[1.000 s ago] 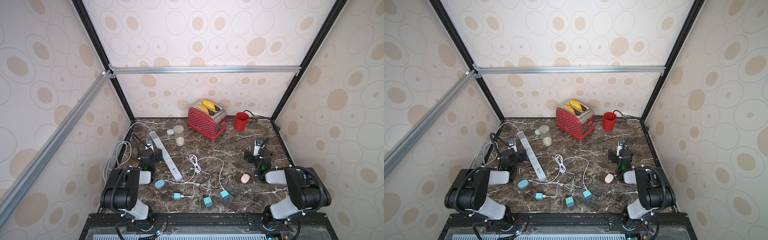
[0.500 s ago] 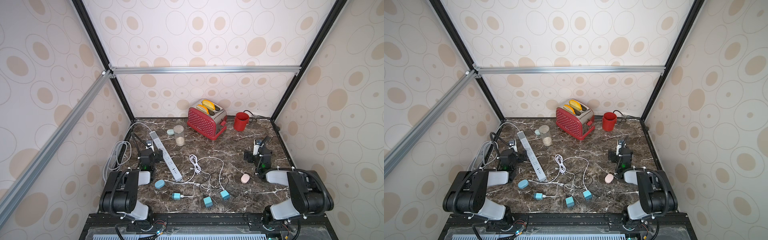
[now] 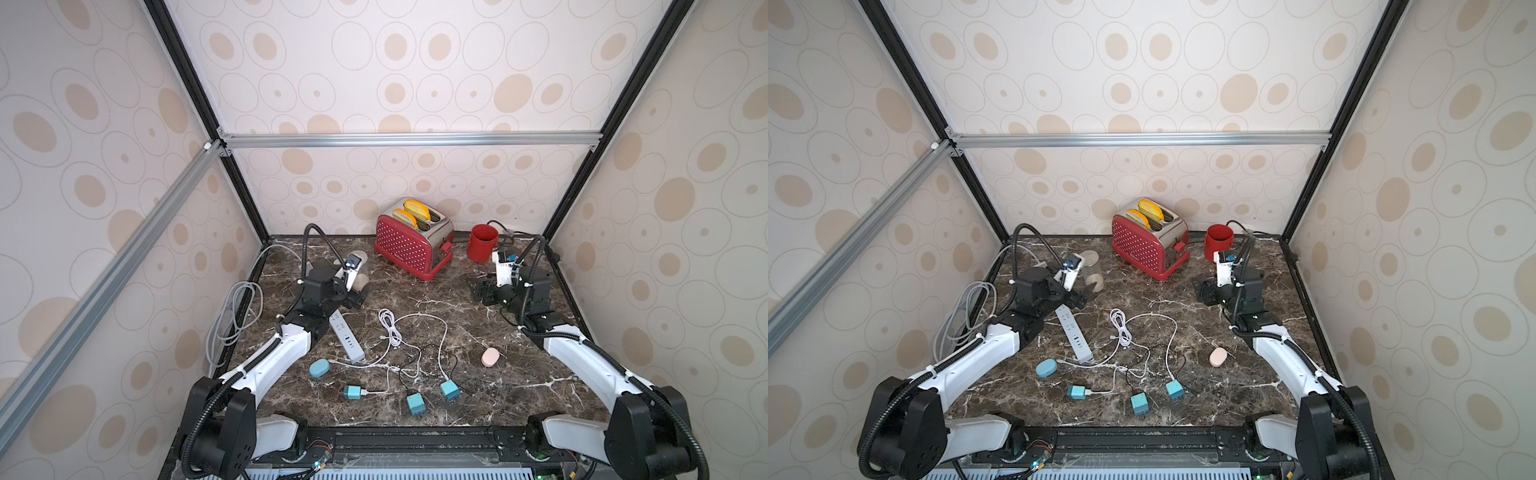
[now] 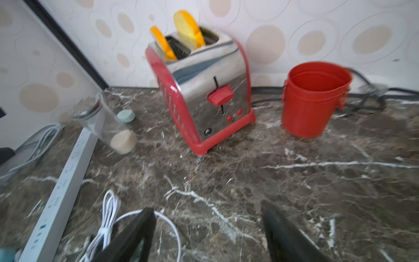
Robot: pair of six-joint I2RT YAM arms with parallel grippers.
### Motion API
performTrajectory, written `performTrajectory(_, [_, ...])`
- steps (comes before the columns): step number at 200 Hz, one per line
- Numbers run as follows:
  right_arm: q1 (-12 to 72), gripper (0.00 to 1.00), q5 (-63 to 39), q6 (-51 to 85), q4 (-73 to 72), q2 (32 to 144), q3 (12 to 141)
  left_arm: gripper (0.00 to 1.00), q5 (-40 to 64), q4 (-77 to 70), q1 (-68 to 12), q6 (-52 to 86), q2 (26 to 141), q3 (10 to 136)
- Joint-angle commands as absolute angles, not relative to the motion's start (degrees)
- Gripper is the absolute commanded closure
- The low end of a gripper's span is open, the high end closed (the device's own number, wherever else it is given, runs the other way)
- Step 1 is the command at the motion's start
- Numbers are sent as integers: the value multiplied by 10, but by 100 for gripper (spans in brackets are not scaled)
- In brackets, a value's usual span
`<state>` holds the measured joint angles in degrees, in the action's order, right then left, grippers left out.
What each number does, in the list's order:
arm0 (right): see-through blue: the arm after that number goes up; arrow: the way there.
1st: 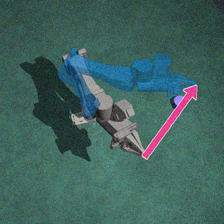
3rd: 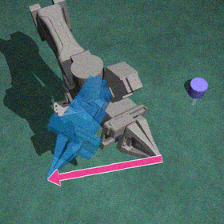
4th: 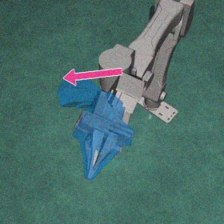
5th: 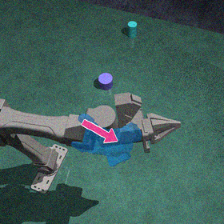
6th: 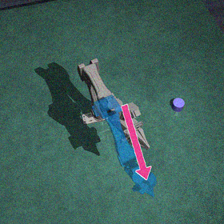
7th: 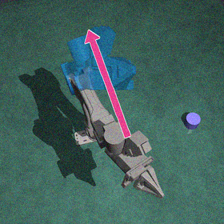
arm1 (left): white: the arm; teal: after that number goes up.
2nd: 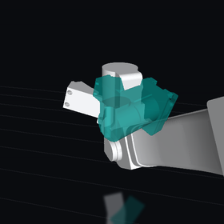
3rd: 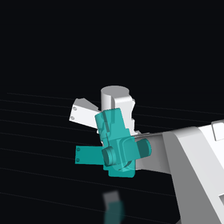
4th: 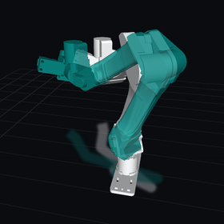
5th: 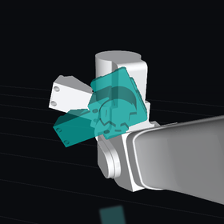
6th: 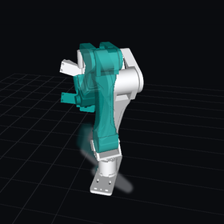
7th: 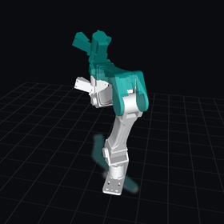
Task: Charge the bluetooth headset
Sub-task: Pick up the plug from the center of the board.
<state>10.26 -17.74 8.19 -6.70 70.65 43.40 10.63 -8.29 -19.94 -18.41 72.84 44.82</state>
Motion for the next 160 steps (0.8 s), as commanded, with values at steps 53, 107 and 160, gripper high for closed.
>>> performTrajectory(53, [105, 30, -316, 80, 55, 684, 434, 17, 142, 277, -302, -380, 703, 546])
performTrajectory(107, [105, 34, -371, 77, 46, 677, 423, 32, 93, 537, -327, -419, 758, 645])
performTrajectory(160, [106, 34, -357, 76, 47, 656, 400, 33, 105, 552, -349, -429, 708, 595])
